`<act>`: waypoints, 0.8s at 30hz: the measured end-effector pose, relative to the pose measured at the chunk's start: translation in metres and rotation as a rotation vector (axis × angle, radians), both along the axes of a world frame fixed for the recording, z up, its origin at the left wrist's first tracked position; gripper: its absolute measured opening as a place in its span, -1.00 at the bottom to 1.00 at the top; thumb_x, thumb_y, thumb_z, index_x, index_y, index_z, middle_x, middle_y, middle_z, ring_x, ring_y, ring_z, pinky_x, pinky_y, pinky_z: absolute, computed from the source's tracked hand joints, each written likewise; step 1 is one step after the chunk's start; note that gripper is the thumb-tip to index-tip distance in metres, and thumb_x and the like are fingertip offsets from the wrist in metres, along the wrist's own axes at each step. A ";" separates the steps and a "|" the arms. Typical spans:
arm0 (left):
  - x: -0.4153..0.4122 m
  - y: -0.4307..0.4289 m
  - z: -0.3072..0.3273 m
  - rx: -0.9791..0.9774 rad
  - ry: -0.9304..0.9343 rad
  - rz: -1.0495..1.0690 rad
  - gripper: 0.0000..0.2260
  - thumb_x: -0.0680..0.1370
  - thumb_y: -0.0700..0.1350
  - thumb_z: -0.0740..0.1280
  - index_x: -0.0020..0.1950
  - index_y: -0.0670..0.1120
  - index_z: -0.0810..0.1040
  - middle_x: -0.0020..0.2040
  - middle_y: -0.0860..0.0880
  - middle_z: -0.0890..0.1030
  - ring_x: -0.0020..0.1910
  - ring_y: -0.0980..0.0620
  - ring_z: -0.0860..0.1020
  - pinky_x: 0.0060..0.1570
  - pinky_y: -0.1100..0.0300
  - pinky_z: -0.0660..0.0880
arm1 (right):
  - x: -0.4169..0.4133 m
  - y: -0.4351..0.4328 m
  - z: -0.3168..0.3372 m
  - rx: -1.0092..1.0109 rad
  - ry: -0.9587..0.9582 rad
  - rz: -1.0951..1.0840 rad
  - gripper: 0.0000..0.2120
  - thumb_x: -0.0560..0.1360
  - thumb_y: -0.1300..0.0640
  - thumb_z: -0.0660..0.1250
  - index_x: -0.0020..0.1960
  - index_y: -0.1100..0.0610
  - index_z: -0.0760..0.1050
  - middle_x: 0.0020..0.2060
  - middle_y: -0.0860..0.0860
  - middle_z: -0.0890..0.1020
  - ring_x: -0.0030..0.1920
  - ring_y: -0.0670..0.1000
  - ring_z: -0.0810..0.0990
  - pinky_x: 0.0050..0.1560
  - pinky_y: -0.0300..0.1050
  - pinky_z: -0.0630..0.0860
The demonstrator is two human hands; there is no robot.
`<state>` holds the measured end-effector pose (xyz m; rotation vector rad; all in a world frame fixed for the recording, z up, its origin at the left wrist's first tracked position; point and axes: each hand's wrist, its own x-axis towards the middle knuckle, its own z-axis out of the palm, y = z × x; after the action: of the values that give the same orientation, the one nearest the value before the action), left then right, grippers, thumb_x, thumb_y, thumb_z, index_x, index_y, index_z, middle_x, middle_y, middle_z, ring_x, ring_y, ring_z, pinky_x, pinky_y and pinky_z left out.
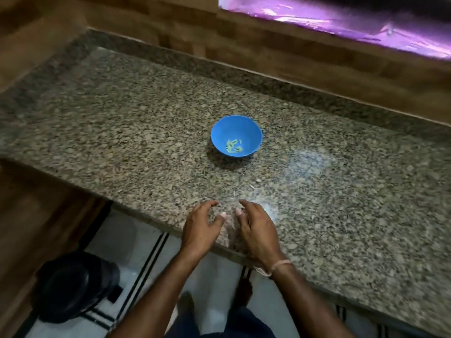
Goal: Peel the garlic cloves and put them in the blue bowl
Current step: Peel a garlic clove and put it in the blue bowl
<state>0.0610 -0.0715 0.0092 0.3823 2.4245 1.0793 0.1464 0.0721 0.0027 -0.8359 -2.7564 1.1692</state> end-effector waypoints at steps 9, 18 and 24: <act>-0.048 0.071 -0.031 -0.137 0.181 -0.009 -0.81 0.52 0.00 0.51 -0.02 0.00 0.54 -0.08 0.02 0.57 -0.14 0.00 0.55 -0.22 0.13 0.40 | -0.029 0.068 -0.012 0.238 -0.244 -0.105 -0.29 0.55 -0.12 0.43 0.58 0.06 0.22 0.50 0.09 0.31 0.44 0.15 0.31 0.36 0.13 0.35; -0.067 0.085 -0.012 -0.049 0.288 -0.184 -0.91 0.61 -0.09 0.44 -0.08 -0.03 0.60 -0.13 0.09 0.55 -0.20 0.08 0.55 -0.27 0.17 0.46 | -0.061 0.085 -0.019 0.251 -0.357 -0.149 -0.10 0.43 -0.17 0.54 0.60 0.00 0.13 0.65 0.05 0.08 0.59 0.14 0.08 0.50 0.30 0.18; -0.140 0.132 0.027 -0.053 0.477 -0.101 -0.90 0.60 -0.07 0.45 0.03 -0.09 0.65 -0.05 0.01 0.62 -0.13 0.08 0.54 -0.19 0.22 0.39 | -0.063 0.084 -0.020 0.215 -0.360 -0.198 -0.05 0.43 -0.13 0.56 0.63 -0.03 0.09 0.66 0.02 0.05 0.62 0.11 0.04 0.56 0.29 0.08</act>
<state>-0.0792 0.0610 0.0366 0.8145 2.7979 0.9615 0.0831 0.1557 -0.0174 -1.3683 -2.9056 0.7336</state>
